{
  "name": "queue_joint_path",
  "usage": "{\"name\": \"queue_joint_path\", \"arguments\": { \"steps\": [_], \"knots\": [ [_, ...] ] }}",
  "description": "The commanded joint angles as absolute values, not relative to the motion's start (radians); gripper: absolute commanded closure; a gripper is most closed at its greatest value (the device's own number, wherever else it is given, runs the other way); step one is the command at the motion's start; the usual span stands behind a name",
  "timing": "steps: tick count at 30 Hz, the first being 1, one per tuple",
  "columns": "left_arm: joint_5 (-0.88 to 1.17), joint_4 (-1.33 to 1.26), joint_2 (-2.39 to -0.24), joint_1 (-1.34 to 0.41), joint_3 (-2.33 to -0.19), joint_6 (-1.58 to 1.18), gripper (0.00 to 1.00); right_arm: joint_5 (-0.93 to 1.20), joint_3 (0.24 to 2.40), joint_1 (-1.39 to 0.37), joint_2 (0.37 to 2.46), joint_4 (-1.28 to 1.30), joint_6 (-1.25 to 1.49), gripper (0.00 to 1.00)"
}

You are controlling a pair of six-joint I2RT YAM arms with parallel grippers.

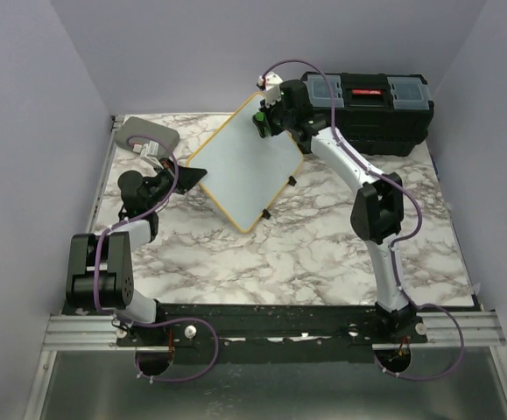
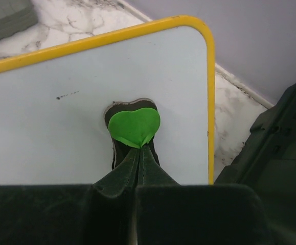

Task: Erase the whiteboard
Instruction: Erase the whiteboard at the whiteboard stand.

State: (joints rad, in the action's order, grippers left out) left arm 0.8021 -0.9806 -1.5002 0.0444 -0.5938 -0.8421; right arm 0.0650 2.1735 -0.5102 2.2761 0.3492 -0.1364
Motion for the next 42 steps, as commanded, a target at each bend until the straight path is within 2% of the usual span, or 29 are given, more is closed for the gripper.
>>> {"name": "queue_joint_path", "arguments": {
  "steps": [1, 5, 11, 16, 28, 35, 42],
  "knots": [
    [0.952, -0.982, -1.499, 0.016, -0.608, -0.824, 1.0, 0.33, 2.088, -0.542, 2.27, 0.422, -0.203, 0.99],
    [0.951, -0.982, -1.496, 0.017, -0.607, -0.825, 1.0, 0.372, 1.949, -0.628, 2.166, 0.35, -0.254, 0.99],
    [0.952, -0.974, -1.489, 0.017, -0.605, -0.819, 1.0, 0.326, 1.937, -0.762, 2.126, 0.367, -0.283, 0.99],
    [0.952, -0.98, -1.486, 0.017, -0.595, -0.817, 1.0, 0.093, 2.027, -0.771, 2.194, 0.359, -0.221, 0.99],
    [0.952, -0.967, -1.482, 0.017, -0.598, -0.808, 1.0, 0.023, 2.327, -0.579, 2.379, 0.449, -0.132, 0.99],
    [0.953, -0.963, -1.48, 0.017, -0.6, -0.804, 1.0, 0.006, 2.379, -0.507, 2.457, 0.451, -0.131, 0.99],
    [0.954, -0.957, -1.478, 0.017, -0.602, -0.802, 1.0, 0.049, 2.339, -0.448, 2.473, 0.457, -0.137, 0.99]
  ]
}}
